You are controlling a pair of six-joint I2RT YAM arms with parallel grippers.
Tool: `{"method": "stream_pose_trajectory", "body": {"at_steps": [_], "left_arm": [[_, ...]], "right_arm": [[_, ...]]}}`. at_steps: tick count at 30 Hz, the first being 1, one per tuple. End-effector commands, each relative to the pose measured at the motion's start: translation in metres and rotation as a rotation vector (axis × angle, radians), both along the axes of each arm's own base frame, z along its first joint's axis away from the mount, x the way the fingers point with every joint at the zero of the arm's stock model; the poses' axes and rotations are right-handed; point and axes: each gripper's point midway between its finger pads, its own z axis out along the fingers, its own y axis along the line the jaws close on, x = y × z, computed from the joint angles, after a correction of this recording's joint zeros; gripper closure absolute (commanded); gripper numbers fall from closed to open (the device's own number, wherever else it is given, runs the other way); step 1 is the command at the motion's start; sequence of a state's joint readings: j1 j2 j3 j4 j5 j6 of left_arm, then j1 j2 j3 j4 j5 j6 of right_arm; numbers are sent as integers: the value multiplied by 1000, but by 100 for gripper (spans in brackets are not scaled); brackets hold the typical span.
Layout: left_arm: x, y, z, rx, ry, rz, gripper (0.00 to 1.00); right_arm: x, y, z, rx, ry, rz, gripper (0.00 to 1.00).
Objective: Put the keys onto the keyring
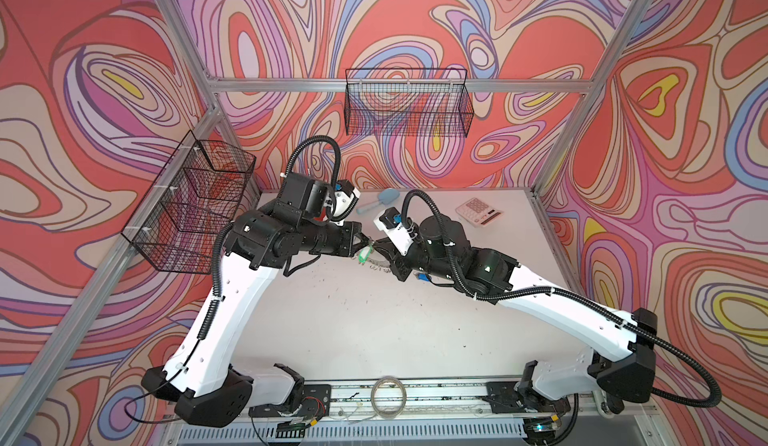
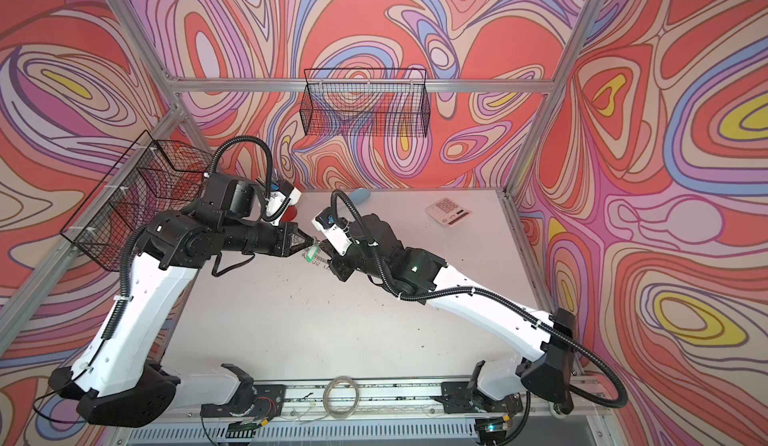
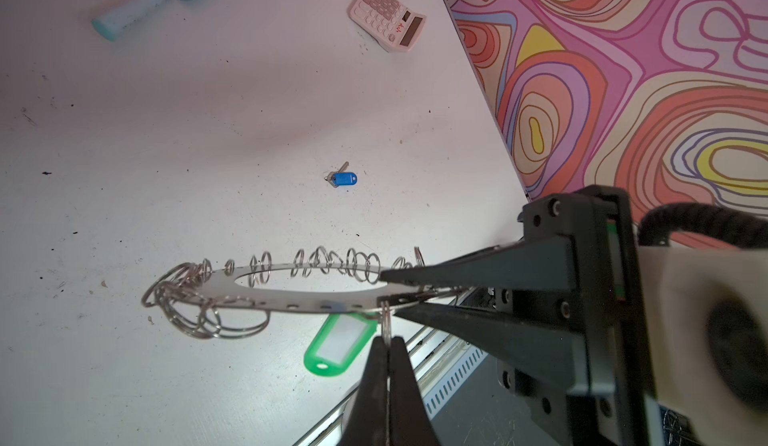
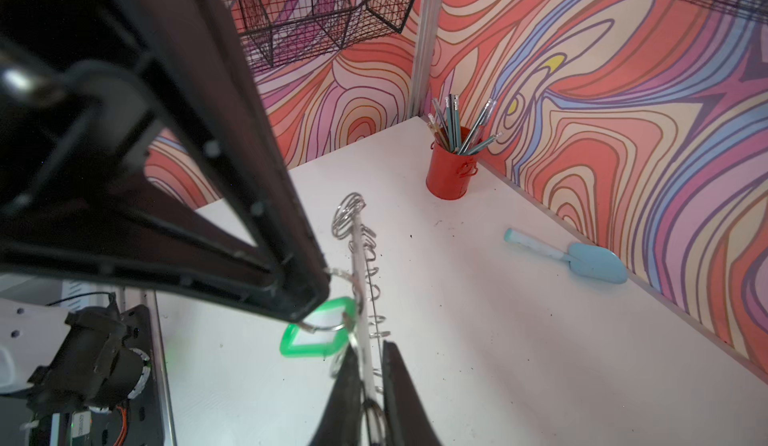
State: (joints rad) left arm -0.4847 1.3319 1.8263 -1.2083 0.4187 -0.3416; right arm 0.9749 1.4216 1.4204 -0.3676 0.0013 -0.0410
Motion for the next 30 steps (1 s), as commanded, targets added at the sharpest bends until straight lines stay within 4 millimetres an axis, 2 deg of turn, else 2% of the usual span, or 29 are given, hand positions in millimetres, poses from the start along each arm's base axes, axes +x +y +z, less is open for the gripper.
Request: {"method": "stream_pose_trajectory", "body": {"at_steps": [1,7,15,21,27,30], "left_arm": [[-19,2,-1,-1,23,-43,100],[-21,0,-5,-6,27,-66,100],[-22,-7,-9,-69,19,-74,100],[-20,-8,-10,-105,1,-58,87],[-14,-2,-12,-91,-14,1,69],[-10,4,-12,-75,-29,40,65]], "right_arm": [[11,-13,4,10,-17,-65,100],[8,-11,6,38,-6,-53,100],[-1,-6,19,140,12,-12,100],[-8,-2,24,214,38,19,100],[-10,-1,22,230,56,27,100],[-10,-1,23,232,57,26,100]]}}
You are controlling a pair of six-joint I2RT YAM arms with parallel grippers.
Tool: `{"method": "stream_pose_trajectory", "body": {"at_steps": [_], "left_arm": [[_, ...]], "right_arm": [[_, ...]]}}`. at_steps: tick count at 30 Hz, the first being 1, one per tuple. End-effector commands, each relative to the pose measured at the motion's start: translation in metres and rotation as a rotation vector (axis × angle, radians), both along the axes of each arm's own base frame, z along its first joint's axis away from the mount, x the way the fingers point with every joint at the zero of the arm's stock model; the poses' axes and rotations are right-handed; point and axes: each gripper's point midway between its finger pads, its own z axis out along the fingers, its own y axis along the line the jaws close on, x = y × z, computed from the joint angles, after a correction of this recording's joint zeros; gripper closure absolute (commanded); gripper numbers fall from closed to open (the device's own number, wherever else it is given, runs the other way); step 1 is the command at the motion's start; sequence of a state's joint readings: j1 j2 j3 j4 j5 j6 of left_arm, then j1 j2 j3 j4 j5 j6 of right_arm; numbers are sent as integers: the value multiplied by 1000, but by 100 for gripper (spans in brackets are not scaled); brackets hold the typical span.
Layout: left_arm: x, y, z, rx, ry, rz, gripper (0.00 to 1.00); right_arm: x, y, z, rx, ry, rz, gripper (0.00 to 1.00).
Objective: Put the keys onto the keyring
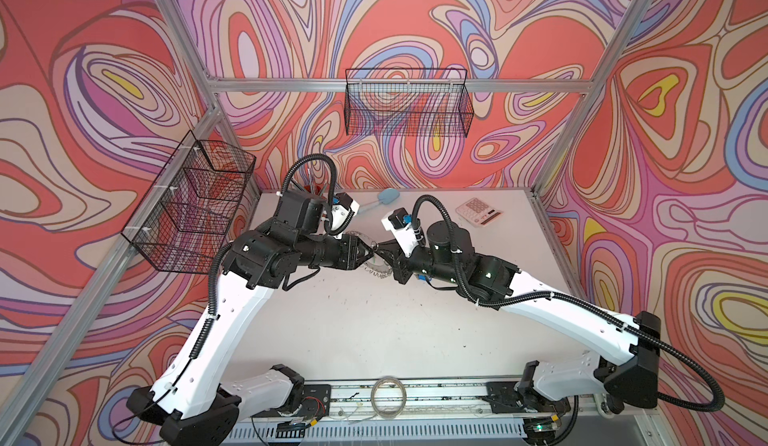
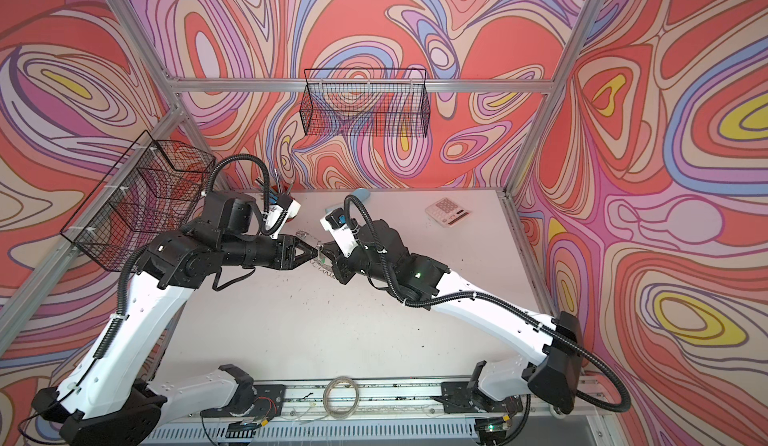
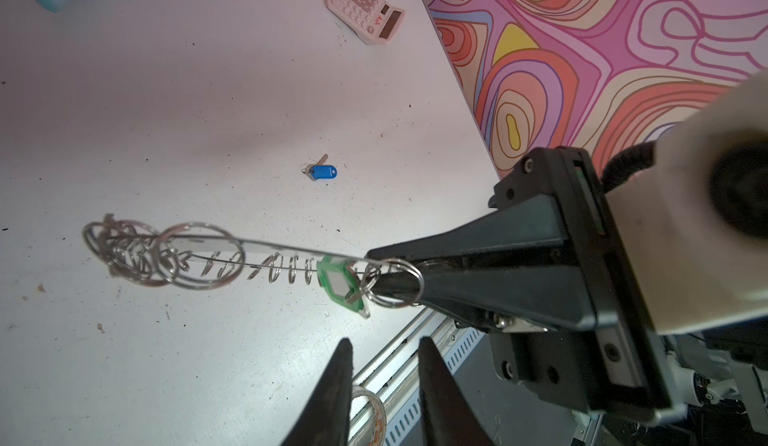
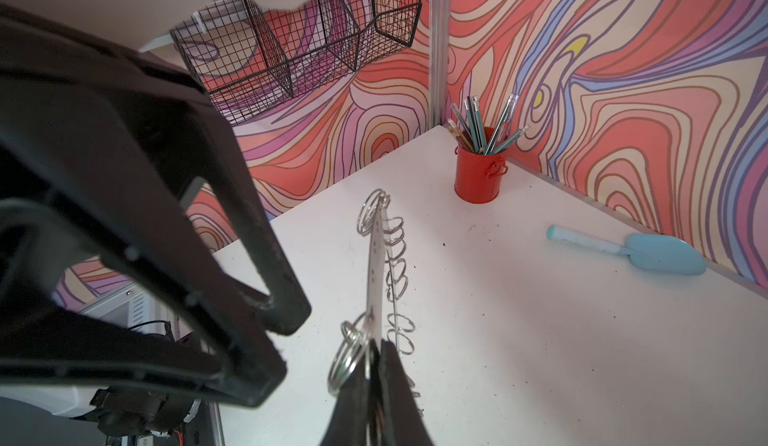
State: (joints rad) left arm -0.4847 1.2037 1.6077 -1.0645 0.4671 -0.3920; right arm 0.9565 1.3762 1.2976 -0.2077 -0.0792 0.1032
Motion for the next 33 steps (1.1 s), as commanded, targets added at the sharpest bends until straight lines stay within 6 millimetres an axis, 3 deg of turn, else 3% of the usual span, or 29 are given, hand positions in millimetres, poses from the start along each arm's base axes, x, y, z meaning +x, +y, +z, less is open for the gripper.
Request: {"method": "stream_pose_trajectory", "body": {"at_steps": [1,3,8,10,21,33], "left_arm": [[5,7,5,2,-39,58,64],[7,12,9,4,-73,84,63],[2,35,40,13,-307,139,62],[0,43,41,56,-365,138,62],[-10,21,21,253,-662,-56,63],[8,3,11,288,-699,-88,63]], "right_arm": [[-4,-2,24,77,-30,8,100],[-3,-2,24,77,-21,5,100],[-1,2,17,47,15,2,100],[0,4,15,36,32,3,100],[2,14,9,3,216,-20,100],[2,19,4,7,253,-15,100]]}}
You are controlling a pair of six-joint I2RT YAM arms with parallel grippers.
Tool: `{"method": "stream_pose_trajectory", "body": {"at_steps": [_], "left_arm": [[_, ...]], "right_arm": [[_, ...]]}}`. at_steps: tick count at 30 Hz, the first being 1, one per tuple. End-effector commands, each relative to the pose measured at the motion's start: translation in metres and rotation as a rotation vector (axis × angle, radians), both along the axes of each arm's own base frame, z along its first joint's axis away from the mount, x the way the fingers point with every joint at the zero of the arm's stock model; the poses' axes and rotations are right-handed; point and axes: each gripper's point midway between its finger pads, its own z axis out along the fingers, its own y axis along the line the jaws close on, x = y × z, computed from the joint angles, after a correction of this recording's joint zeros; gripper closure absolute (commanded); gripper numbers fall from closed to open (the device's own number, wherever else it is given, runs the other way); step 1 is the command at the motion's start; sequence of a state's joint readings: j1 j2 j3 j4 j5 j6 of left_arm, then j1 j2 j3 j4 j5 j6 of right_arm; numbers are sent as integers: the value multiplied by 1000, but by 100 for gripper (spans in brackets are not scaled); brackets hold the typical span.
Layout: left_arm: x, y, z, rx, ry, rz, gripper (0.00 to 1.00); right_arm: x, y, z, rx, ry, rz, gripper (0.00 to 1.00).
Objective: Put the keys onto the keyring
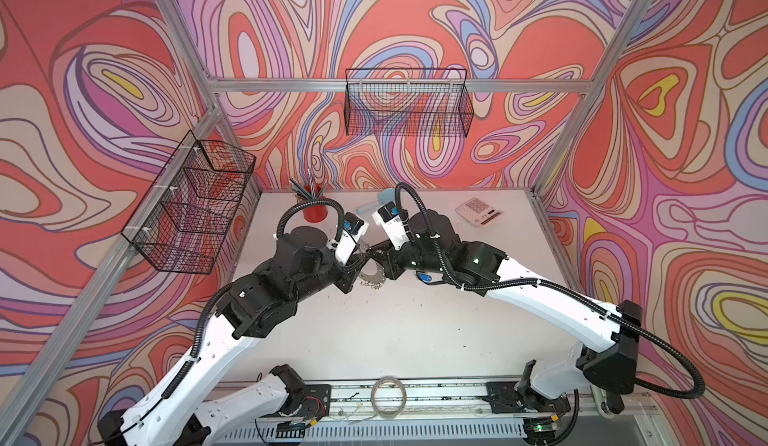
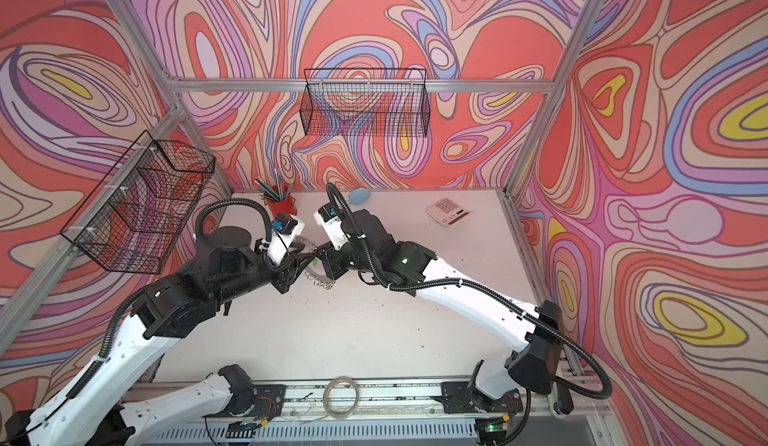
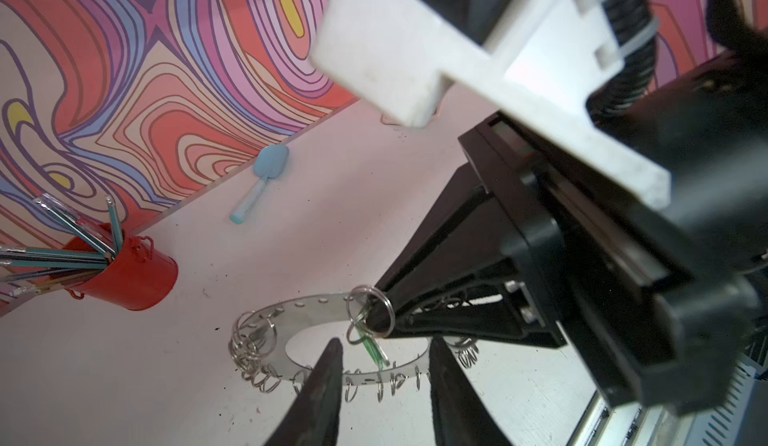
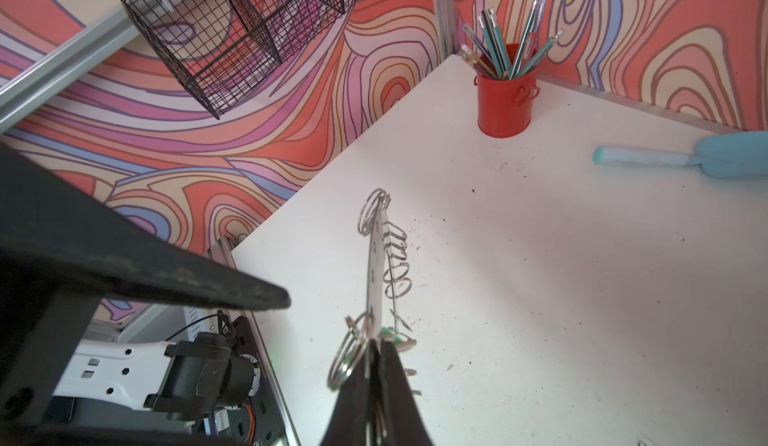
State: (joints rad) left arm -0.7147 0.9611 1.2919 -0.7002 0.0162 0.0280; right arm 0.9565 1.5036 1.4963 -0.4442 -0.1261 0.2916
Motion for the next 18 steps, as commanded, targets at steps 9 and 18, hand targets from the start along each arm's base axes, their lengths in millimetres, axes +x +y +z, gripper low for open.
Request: {"method": "stream_pose_trajectory", "body": {"at_steps": [9,18], "left_arm": [[12,-7,-6,56,-11,-5,62],[21,-1,-8,83,-16,54,66]], "right_arm": [[0,5,19,59,-23,12,100],[-2,2,21,68,-31,12,100]]}}
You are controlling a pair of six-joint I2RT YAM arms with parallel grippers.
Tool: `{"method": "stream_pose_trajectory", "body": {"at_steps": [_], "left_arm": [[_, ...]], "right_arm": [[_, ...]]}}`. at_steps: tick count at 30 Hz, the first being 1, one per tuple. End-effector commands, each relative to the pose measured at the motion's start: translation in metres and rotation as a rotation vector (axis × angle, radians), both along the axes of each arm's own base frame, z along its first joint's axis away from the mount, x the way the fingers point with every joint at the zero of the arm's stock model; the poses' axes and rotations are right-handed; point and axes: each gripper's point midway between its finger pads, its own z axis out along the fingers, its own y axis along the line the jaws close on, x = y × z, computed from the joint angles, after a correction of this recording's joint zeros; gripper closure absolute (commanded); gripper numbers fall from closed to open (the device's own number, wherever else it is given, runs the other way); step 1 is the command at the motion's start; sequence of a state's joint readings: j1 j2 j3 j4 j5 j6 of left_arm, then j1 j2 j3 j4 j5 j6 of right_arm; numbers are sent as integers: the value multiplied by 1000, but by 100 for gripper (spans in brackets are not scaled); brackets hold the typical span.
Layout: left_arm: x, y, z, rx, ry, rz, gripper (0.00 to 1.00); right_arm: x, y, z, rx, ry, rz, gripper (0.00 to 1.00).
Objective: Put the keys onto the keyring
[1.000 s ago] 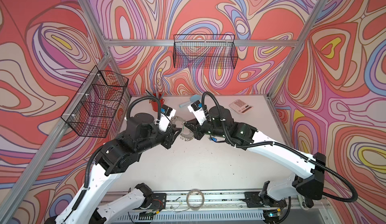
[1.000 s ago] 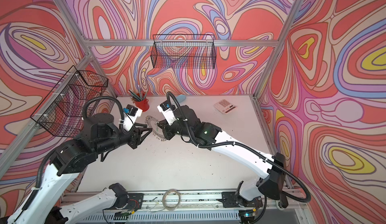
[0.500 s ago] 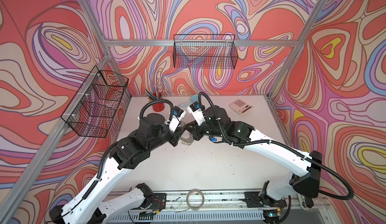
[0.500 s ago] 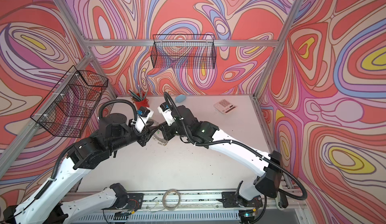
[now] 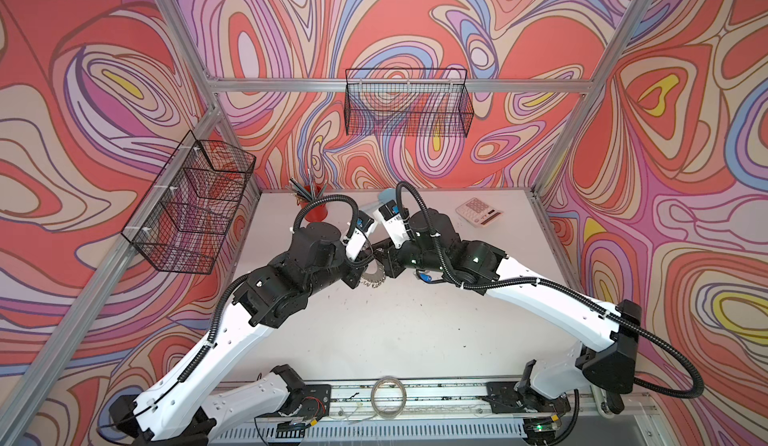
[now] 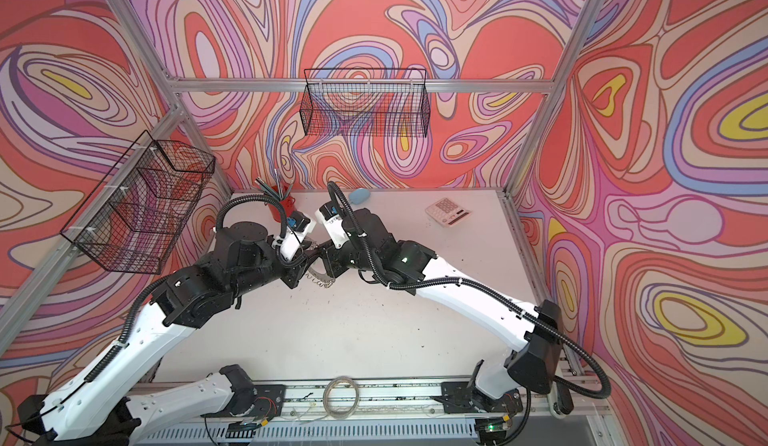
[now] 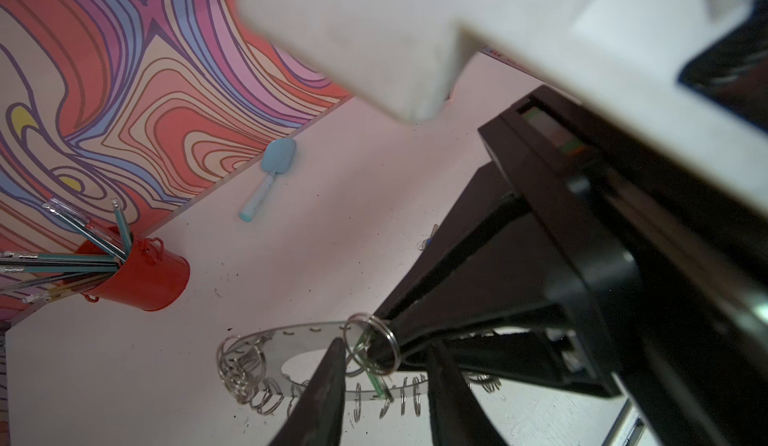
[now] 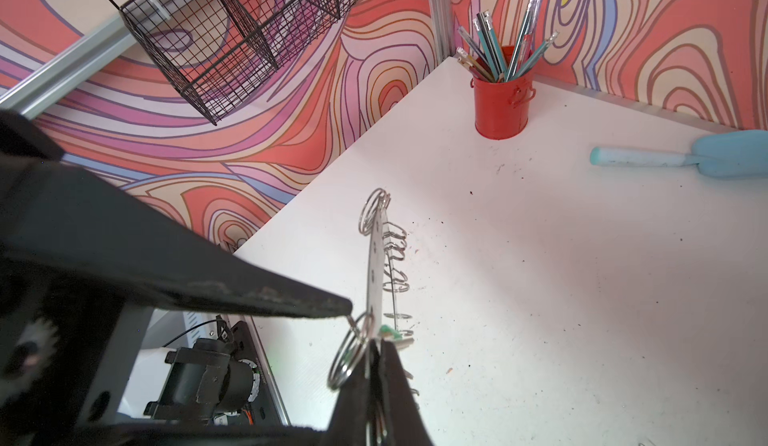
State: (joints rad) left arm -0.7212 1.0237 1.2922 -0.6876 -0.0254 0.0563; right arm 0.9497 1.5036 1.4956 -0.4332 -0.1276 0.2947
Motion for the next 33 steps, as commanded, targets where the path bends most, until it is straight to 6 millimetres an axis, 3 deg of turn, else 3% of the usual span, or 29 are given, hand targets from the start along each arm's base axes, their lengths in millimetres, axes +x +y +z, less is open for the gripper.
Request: {"method": "stream_pose_trajectory", "body": {"at_steps": [1,8,21,28,33], "left_arm": [[7,7,7,22,-26,48,66],[5,16,16,19,-45,79,70],[5,13,14,17,-29,71,70],[4,10,3,2,34,80,79],[5,11,6,-29,44,103,90]], "right_arm": [[-5,2,19,60,-30,19,100],[-7,-1,17,63,-32,17,100],[-7,-3,19,77,-38,12,100],[-7,-4,23,84,-47,8,100],[-6,-4,24,85,-55,5,100]]}}
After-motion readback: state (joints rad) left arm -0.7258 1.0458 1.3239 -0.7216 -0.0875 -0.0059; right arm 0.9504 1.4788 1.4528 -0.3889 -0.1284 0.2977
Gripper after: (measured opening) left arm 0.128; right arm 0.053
